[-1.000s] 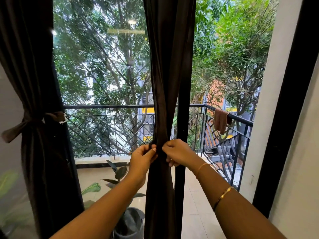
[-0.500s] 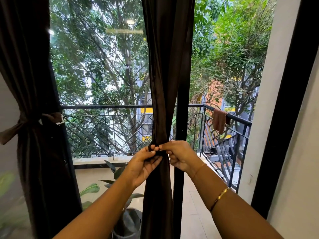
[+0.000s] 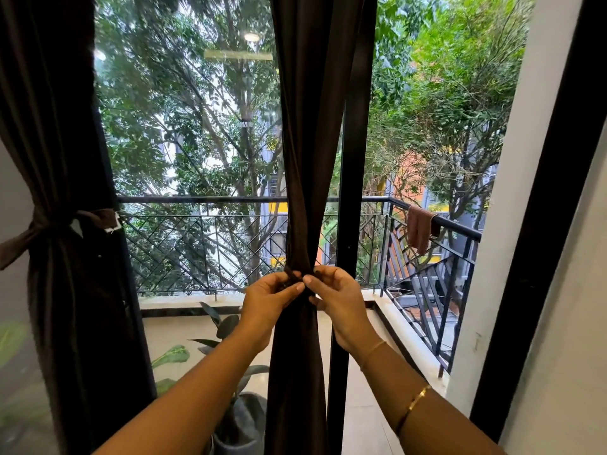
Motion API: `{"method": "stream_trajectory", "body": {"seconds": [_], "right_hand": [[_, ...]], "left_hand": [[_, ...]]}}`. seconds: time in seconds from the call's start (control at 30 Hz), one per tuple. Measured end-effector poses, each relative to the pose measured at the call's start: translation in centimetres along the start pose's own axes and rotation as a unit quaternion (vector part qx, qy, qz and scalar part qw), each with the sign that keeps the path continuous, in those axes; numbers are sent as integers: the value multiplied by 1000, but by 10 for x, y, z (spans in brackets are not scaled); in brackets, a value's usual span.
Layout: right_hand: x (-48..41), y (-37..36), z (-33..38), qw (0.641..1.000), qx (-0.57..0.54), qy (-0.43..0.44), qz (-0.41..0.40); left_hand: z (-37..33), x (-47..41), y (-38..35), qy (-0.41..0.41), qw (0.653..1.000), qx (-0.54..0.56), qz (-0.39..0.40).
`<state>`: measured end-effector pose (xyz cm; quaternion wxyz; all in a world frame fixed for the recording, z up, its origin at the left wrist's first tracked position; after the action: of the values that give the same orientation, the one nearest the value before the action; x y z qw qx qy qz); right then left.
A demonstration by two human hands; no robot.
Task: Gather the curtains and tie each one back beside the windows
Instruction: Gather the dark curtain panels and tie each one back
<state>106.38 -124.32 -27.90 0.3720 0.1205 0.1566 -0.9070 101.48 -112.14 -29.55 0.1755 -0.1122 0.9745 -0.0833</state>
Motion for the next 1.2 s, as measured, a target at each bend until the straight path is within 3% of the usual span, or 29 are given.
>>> {"method": "stream_trajectory", "body": {"seconds": [0.1, 0.17, 0.23, 0.33, 0.63, 1.07, 1.2], "right_hand": [[1, 4, 7, 998, 48, 28, -24], [2, 7, 6, 998, 46, 33, -29], [2, 10, 8, 998, 58, 31, -23], [2, 19, 18, 996, 84, 32, -19], [-2, 29, 34, 990, 131, 52, -22], [-15, 34, 13, 996, 69, 34, -49], [-18, 25, 10, 995, 94, 29, -19]], "left_hand": [[-2, 1, 1, 2, 1000, -25, 9], [-12, 2, 7, -5, 990, -139, -12], [-30, 1, 10, -28, 959, -282, -17], [-52, 6, 19, -60, 922, -382, -3], [-76, 18, 33, -75, 885, -457, 53], [-54, 7, 48, -26, 897, -437, 56], [-34, 5, 39, 4, 870, -487, 79]]}}
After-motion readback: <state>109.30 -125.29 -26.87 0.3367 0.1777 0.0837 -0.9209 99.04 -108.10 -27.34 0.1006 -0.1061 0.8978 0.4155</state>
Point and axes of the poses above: each hand's wrist, its own x-axis away from the middle knuckle, its own y-axis out of the back of the hand, z = x × y, the point moved 8 cm from there along -x, towards the middle knuckle, and after that the axes turned 14 degrees about z, right-handed, at the moved point
